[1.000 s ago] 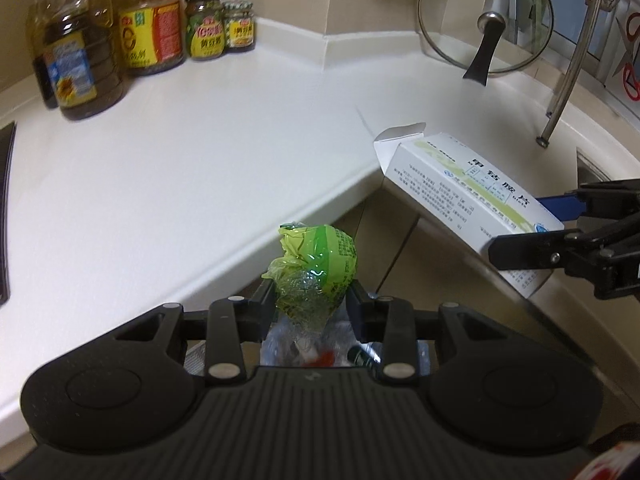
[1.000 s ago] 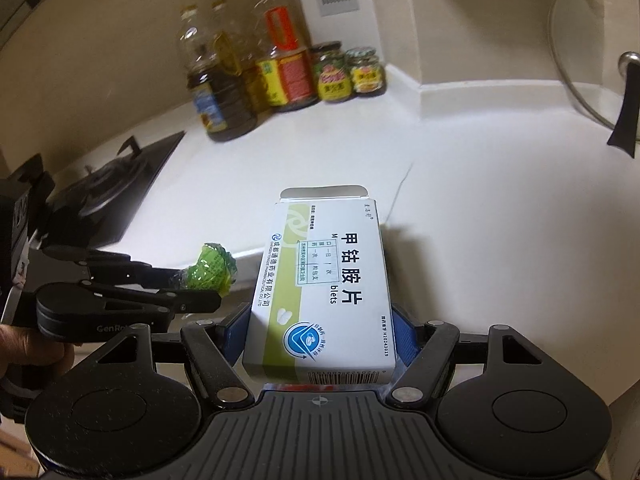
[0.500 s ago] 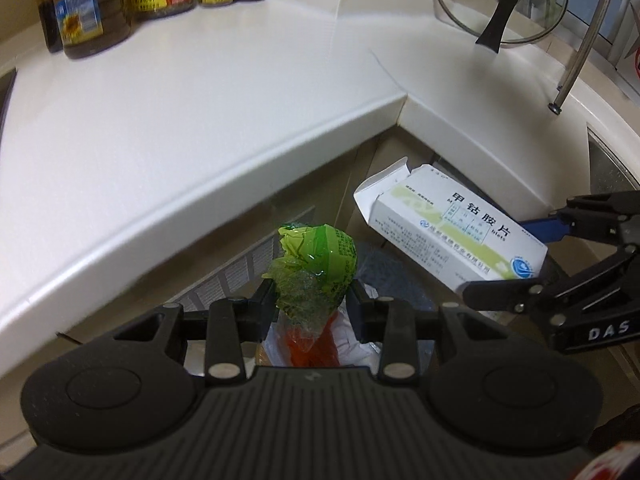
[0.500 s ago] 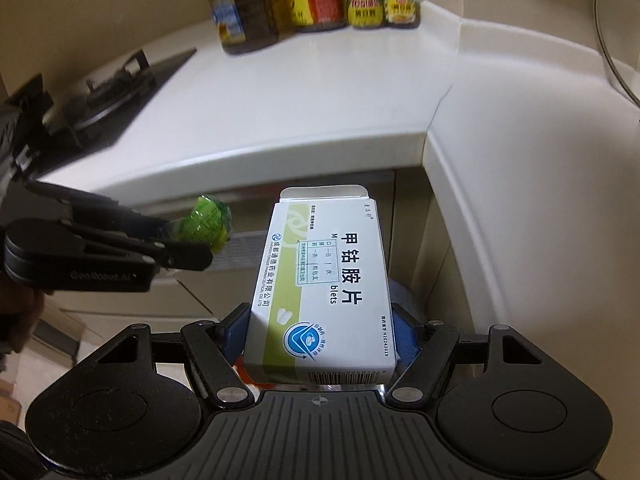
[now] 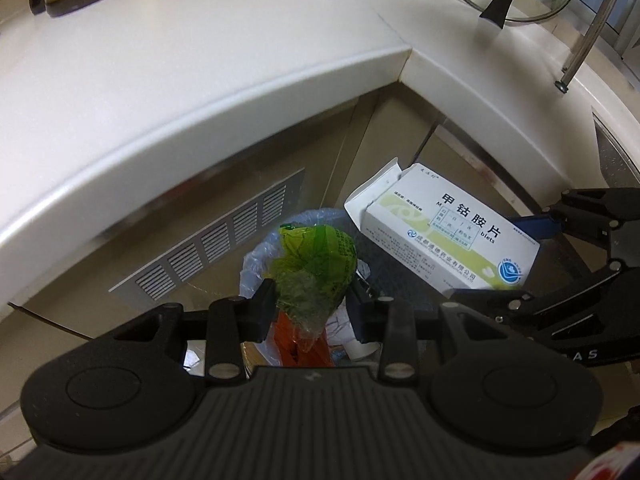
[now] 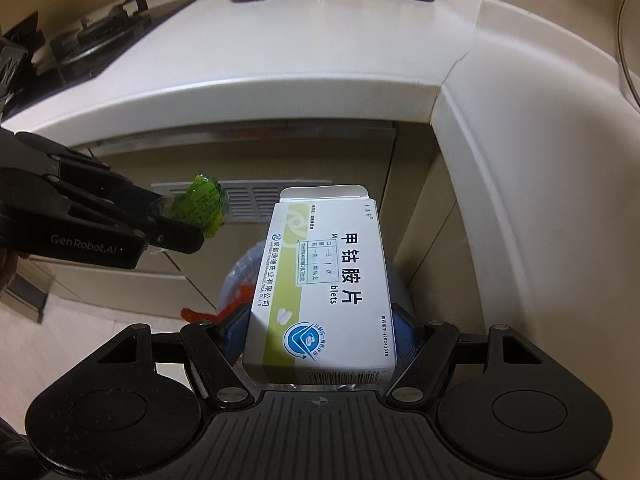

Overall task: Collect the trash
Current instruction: 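Carry the green wrapper and medicine box down over the wastebasket with both tools, then open the right tool to drop the medicine box while the left tool releases the wrapper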

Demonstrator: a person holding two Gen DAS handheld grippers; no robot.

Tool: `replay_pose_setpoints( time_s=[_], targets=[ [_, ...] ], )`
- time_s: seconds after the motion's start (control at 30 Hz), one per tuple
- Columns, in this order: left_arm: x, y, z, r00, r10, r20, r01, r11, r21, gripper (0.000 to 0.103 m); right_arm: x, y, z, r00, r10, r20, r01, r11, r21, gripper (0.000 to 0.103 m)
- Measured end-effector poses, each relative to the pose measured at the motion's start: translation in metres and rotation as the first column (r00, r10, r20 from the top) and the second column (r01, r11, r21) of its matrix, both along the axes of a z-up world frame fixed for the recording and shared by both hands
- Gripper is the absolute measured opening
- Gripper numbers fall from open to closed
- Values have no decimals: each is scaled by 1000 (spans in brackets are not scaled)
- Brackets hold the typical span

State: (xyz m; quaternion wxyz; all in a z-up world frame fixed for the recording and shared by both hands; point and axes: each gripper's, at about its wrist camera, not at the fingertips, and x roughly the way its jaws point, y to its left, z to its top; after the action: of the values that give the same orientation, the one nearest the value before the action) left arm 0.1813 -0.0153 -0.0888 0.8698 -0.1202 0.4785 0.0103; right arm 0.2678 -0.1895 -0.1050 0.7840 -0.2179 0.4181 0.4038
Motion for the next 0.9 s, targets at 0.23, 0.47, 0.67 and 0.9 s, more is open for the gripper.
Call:
replay_pose_setpoints(
  time_s=[0.23,0.47,0.67,0.9],
  targets=[
    [7,-2,-14,1000,-4,-30,4,1000,-6,34,4,9,-14,1000,17,-1,-18,999,-43,71],
    [18,-7,-32,998,-3,-65,2,1000,-20,34,3,20,-33,999,42,27,-39,992,-119,71],
    [28,-8,-50,996,10,-92,-15,998,-59,34,7,25,-47,999,51,19,-47,986,-157,71],
    [41,-7,-76,991,25,-132,-39,994,-101,34,14,28,-65,997,69,22,-64,977,-202,71]
  ],
)
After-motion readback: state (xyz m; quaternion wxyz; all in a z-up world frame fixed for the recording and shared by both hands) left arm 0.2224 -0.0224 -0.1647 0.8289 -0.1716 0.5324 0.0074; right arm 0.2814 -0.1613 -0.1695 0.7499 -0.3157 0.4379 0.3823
